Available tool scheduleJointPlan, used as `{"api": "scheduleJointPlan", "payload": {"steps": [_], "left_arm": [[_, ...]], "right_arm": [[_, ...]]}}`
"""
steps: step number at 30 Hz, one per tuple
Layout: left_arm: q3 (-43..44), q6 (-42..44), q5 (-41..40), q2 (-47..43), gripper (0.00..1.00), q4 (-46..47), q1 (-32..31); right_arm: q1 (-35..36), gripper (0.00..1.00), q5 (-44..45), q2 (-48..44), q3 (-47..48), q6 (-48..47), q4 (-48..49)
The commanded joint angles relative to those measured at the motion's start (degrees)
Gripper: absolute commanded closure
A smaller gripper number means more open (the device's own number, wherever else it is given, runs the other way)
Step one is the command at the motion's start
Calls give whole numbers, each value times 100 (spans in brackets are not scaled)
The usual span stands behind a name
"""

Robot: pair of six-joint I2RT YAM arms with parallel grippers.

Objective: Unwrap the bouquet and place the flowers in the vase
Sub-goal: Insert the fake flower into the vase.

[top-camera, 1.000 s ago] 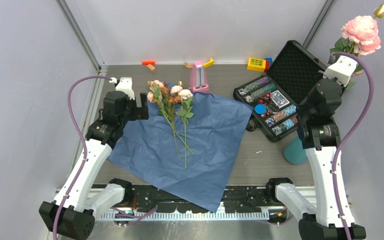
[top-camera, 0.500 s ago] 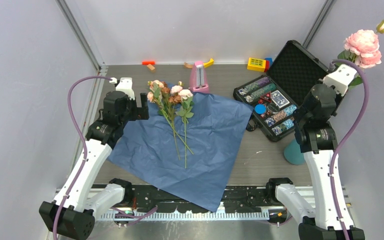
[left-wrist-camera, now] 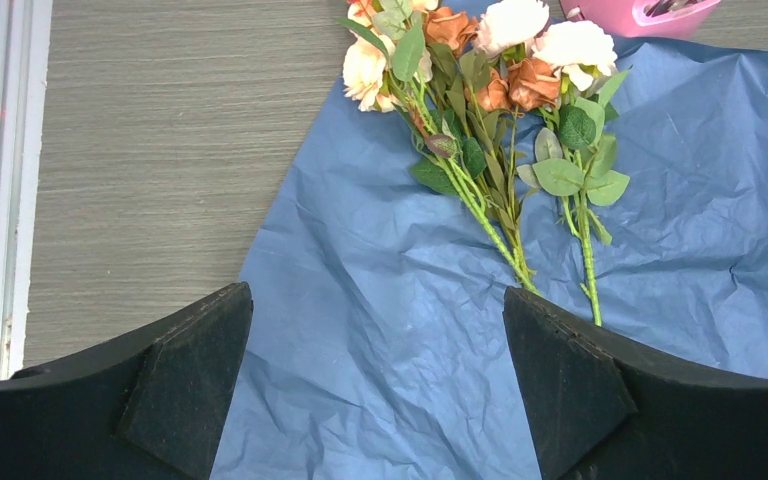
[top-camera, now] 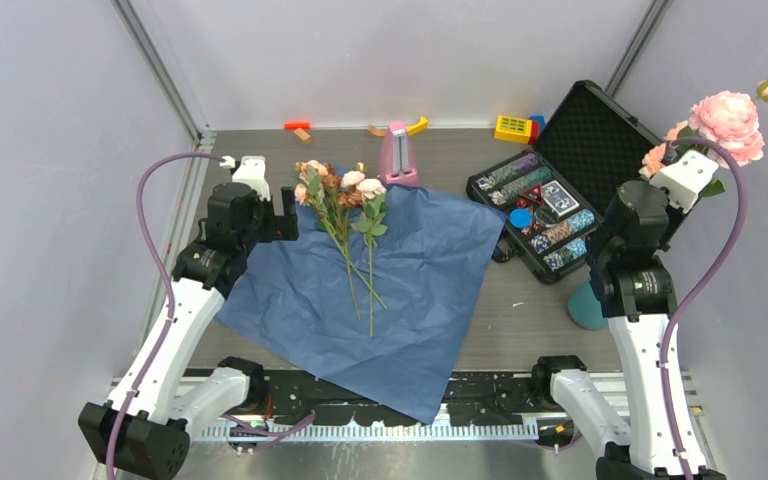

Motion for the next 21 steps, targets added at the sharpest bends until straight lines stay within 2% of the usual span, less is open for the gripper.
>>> {"api": "scheduleJointPlan", "payload": {"steps": [1, 9, 13, 21], "left_arm": [[-9, 22, 52, -132, 0, 245, -2], [-12, 22, 56, -122, 0, 245, 1], [-22, 22, 60, -120, 0, 245, 2], [-22, 22, 69, -128, 0, 245, 2]], "right_arm": [[-14, 71, -9, -79, -15, 357, -62], [-15, 55, -150, -196, -47, 606, -272], [-15, 43, -362, -419, -122, 721, -435], [-8, 31, -1102, -669, 215, 1071, -1513]]}}
